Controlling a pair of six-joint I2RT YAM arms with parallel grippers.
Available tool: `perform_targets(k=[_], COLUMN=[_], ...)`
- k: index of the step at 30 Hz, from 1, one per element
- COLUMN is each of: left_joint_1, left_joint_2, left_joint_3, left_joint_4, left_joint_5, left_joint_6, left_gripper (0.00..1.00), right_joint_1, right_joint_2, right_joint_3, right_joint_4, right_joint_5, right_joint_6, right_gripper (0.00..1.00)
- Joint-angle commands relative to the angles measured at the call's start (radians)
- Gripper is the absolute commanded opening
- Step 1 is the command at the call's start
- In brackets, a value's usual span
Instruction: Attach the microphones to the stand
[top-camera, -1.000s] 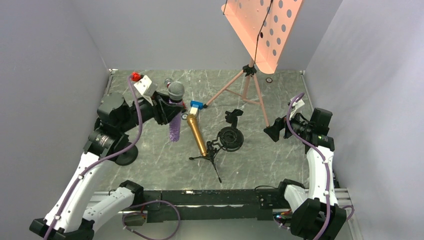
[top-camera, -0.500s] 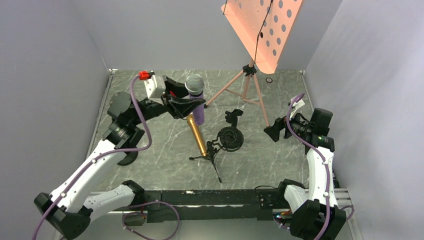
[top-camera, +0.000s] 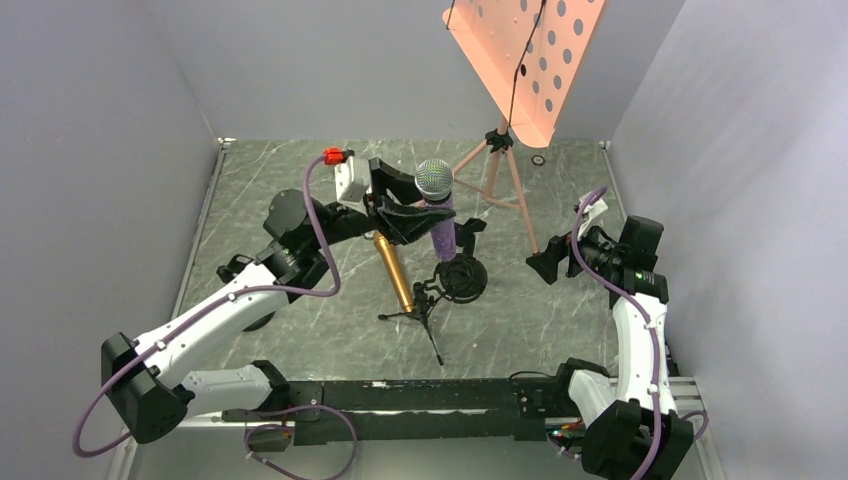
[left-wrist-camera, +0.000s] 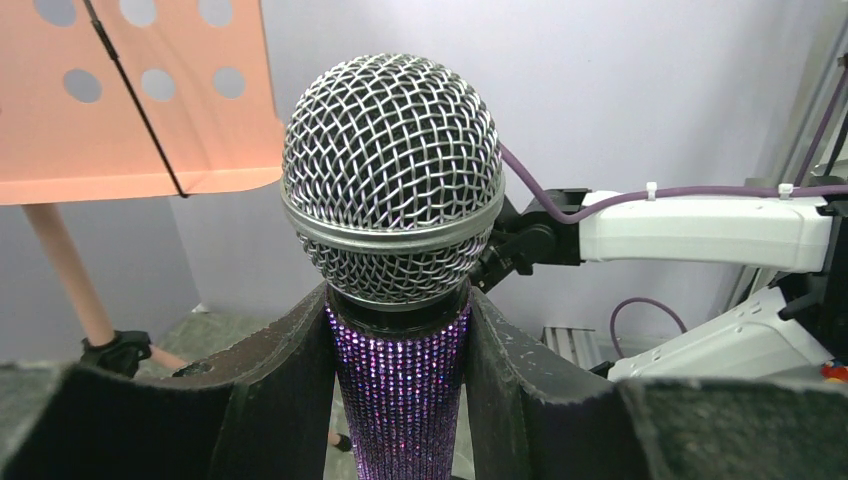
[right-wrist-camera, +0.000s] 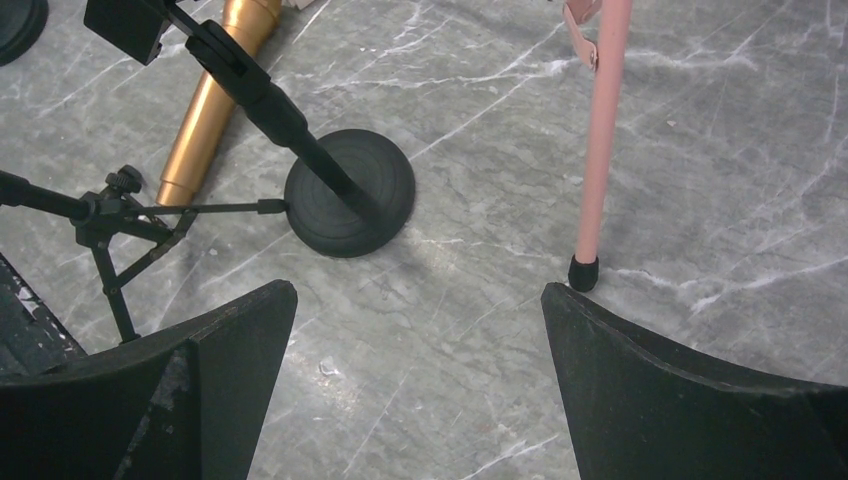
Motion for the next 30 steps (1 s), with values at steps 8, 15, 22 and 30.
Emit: perform_targets(k=[8,15,22,30], left_joint_1=[-0.064,-0.082,-0.087,-0.089], left_joint_2=[0.057,0.061,0.07,0.088], left_joint_3=[-0.007,-0.042,-0.066,-0.054], left_joint_4=[0.216,0.211,0.212,0.207], left_joint_5=[-0.017,-0.028,-0.034,-0.038], left_joint_6=[-0.103,-0.101,-0.097,-0.078], left_gripper=[0.0,0.0,0.0,0.0], right_joint_1=[0.009,0.01,0.009,0.009], right_joint_2=[-0.009,-0.011,-0.011,-0.01], right_joint_3=[0.011,0.01,0.01,0.008], right_joint_4=[0.032,0.032,0.032,0.033], right_joint_5=[0.009,0.01,0.01,0.012], right_joint_6=[-0.02,-0.019,-0.019,-0.02], right_gripper=[1.0,1.0,1.0,1.0])
